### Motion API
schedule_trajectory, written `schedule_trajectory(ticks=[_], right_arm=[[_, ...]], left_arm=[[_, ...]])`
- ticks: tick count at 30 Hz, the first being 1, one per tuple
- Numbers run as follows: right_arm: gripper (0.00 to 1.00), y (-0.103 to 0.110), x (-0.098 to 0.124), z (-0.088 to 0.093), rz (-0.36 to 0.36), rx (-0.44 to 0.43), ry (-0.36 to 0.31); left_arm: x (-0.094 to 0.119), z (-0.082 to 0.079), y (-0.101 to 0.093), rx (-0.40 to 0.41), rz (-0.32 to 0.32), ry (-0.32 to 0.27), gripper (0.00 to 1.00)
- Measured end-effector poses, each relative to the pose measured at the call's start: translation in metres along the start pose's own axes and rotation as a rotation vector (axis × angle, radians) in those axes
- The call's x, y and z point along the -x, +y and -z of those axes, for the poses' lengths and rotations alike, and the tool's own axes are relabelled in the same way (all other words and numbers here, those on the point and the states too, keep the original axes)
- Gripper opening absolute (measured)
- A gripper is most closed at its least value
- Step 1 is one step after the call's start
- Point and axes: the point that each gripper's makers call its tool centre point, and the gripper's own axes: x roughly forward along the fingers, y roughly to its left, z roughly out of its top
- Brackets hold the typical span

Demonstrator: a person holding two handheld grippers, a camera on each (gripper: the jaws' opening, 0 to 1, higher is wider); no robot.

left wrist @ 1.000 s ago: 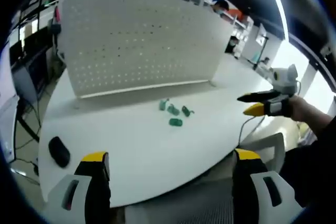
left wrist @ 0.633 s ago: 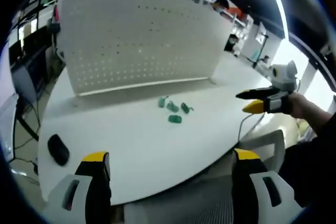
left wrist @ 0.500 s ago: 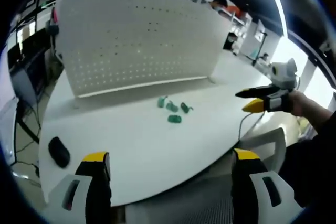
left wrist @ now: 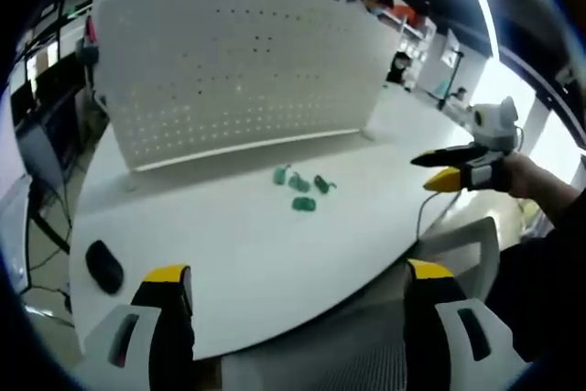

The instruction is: Insert the hook assembly into the mounting plate slot until the hook locks in place.

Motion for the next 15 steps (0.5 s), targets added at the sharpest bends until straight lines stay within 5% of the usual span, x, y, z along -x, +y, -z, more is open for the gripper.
schedule_trajectory(ticks=[7, 15], right_arm=[[0.57, 0.001, 0.002, -0.007, -0.008, 0.0, -0.025], [0.6, 0.001, 0.002, -0.012, -0.01, -0.008, -0.04]], left_arm=[[0.001, -0.004, -0.001, -0.009, -0.003, -0.003, 0.97], [0.0, -0.004, -0.004, -0.027, 0.009, 0.011, 0.97]])
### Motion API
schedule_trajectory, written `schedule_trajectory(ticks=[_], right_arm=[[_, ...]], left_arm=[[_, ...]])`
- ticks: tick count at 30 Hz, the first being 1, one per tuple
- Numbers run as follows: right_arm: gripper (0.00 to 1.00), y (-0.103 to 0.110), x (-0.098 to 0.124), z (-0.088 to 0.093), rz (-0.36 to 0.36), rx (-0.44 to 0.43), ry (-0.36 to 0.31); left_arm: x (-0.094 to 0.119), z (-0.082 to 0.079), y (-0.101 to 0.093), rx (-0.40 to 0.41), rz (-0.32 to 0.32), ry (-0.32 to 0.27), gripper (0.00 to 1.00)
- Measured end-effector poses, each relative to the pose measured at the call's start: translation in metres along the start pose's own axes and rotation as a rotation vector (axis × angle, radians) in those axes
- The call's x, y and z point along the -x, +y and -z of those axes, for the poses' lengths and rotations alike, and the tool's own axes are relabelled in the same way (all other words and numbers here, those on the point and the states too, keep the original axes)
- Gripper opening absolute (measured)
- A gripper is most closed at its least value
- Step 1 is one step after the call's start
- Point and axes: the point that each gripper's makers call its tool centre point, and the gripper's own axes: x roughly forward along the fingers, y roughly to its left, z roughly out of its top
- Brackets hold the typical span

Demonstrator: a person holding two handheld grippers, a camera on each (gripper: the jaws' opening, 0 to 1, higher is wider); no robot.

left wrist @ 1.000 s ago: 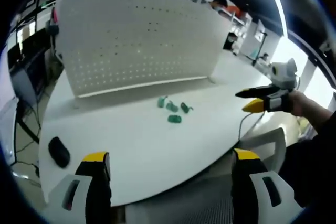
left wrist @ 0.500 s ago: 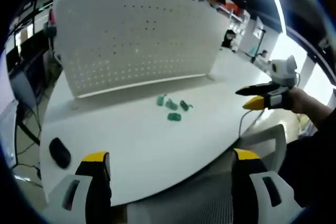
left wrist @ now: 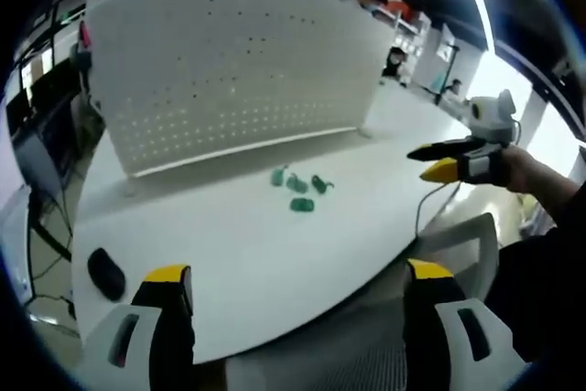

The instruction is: Insert the hook assembly into the mounting plate slot until the hook locks in place.

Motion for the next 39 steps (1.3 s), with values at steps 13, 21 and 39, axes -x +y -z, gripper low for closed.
schedule_trajectory(ticks=[13, 21, 39], right_arm=[[0.61, -0.002, 0.0, 0.006, 0.003, -0.011, 0.01], [0.6, -0.001, -0.002, 0.01, 0.002, -0.007, 0.024], [0.59, 0.003, -0.017, 0.013, -0.013, -0.008, 0.038]], left_arm=[[0.002, 0.004, 0.003, 0.024, -0.015, -0.009, 0.97], [0.003, 0.01, 0.009, 0.048, -0.026, -0.008, 0.97], [0.001, 0.012, 0.014, 0.061, -0.025, 0.001, 0.96]])
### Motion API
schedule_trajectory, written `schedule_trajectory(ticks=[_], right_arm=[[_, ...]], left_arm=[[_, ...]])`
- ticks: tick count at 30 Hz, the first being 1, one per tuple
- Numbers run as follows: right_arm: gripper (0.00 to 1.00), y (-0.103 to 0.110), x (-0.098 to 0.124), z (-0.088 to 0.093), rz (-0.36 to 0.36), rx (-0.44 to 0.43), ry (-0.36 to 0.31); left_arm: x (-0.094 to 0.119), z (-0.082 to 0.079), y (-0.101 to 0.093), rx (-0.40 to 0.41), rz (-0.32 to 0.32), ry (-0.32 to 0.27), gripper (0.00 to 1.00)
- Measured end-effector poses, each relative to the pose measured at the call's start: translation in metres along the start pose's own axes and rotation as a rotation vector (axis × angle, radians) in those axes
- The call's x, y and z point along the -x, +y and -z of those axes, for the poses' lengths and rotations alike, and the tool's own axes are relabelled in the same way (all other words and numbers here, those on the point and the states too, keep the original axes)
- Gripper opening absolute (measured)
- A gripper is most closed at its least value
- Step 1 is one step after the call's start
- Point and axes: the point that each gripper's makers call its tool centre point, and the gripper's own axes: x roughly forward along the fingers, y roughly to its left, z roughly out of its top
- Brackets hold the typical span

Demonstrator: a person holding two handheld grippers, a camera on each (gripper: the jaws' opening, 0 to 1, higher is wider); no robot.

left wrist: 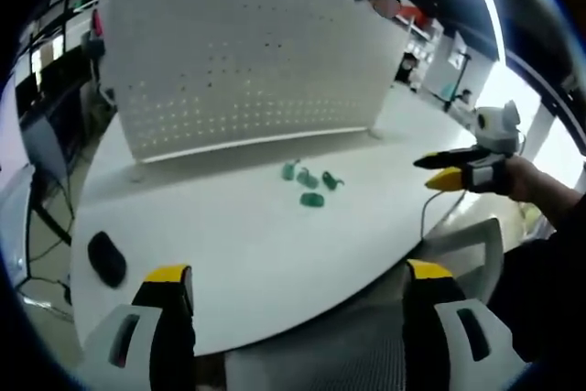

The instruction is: Insert the hook assembly into the mounting plate slot until the hook locks in place.

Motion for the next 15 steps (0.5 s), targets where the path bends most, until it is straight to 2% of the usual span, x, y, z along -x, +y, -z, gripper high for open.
schedule_trajectory(ticks=[3, 5, 14, 15], right_arm=[[0.58, 0.007, -0.009, -0.004, -0.048, -0.067, -0.027], [0.56, 0.008, -0.015, -0.005, -0.061, -0.077, -0.035], [0.5, 0.013, -0.051, 0.009, -0.102, 0.001, 0.041], [0.49, 0.014, -0.055, 0.013, -0.108, 0.044, 0.076]], left_arm=[[0.0, 0.0, 0.0, -0.002, 0.001, 0.004, 0.96], [-0.001, 0.0, -0.001, -0.001, 0.003, 0.006, 0.96], [-0.001, 0.003, 0.007, 0.0, -0.005, 0.029, 0.96], [-0.001, 0.002, 0.01, 0.004, -0.007, 0.028, 0.96]])
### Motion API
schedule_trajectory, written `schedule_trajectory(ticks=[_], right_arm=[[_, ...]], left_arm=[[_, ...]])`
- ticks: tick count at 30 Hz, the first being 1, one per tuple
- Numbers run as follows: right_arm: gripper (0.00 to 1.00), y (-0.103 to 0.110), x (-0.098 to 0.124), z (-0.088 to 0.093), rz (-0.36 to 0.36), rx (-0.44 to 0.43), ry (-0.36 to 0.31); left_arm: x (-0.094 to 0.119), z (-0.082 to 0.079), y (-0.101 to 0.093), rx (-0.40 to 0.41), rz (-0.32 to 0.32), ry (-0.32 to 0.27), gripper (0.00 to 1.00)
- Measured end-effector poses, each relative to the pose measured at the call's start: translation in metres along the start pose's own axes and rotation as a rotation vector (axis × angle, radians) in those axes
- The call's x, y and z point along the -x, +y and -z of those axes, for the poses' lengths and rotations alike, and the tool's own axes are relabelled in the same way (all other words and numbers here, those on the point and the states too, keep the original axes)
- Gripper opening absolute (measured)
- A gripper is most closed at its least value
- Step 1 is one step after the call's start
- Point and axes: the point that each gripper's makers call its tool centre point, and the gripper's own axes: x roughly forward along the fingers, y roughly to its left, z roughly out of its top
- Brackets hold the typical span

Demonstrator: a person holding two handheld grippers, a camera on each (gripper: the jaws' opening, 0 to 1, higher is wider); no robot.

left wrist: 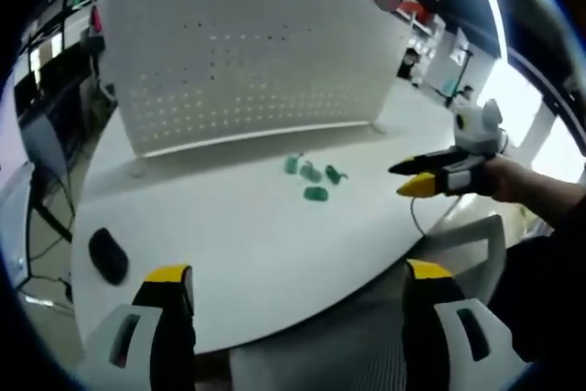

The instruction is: Insert the hook assembly into the mounting plate slot until the hook locks in place.

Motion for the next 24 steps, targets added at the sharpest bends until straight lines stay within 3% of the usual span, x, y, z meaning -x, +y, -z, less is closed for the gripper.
schedule_trajectory(ticks=[3, 12, 20, 24], right_arm=[[0.47, 0.0, -0.011, 0.002, -0.002, 0.069, 0.037], [0.42, 0.008, -0.045, -0.011, -0.065, 0.092, 0.058], [0.39, 0.003, -0.078, -0.008, -0.052, 0.233, 0.119], [0.37, 0.001, -0.09, -0.007, -0.069, 0.23, 0.135]], left_arm=[[0.0, -0.001, 0.003, 0.001, -0.005, 0.004, 0.96], [-0.003, -0.001, 0.01, 0.013, -0.015, 0.016, 0.96], [-0.007, 0.002, 0.011, 0.021, -0.011, 0.029, 0.95], [-0.007, 0.003, 0.011, 0.029, -0.012, 0.028, 0.95]])
